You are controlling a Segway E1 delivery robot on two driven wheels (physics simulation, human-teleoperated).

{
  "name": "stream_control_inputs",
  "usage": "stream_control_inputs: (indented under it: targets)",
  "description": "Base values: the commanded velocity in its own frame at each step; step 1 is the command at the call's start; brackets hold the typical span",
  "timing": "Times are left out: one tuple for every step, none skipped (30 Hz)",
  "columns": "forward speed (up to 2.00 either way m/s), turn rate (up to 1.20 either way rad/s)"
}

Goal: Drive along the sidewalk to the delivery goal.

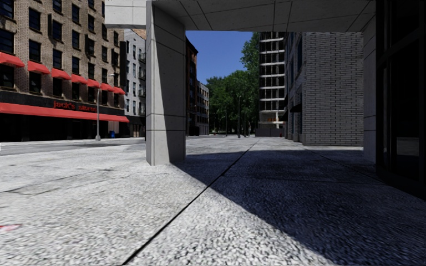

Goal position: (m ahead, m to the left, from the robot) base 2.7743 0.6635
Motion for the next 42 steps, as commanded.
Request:
stream_control_inputs:
  targets:
    - [1.75,0.44]
    - [1.75,0.45]
    - [1.75,0.23]
    - [1.75,0.04]
    - [1.75,0.00]
    - [1.75,0.00]
    - [1.75,0.00]
    - [1.75,0.00]
    - [1.75,0.00]
    - [1.75,0.00]
    - [1.75,0.00]
    - [1.75,0.00]
    - [1.75,0.00]
    - [1.75,0.00]
    - [1.75,0.00]
    - [1.75,0.00]
    - [1.75,0.00]
    - [1.75,0.00]
    - [1.75,0.00]
    - [1.75,0.00]
    - [1.75,0.12]
    - [1.75,0.12]
    - [1.75,0.17]
    - [1.75,0.61]
    - [1.75,0.68]
    - [1.75,0.69]
    - [1.75,0.69]
    - [1.75,0.44]
    - [1.75,0.28]
    - [1.75,0.16]
    - [1.75,0.03]
    - [1.75,0.00]
    - [1.75,0.00]
    - [1.75,0.00]
    - [1.75,0.00]
    - [1.75,0.00]
    - [1.75,0.00]
    - [1.75,0.00]
    - [1.75,0.00]
    - [1.75,0.00]
    - [1.75,0.00]
    - [1.75,0.00]
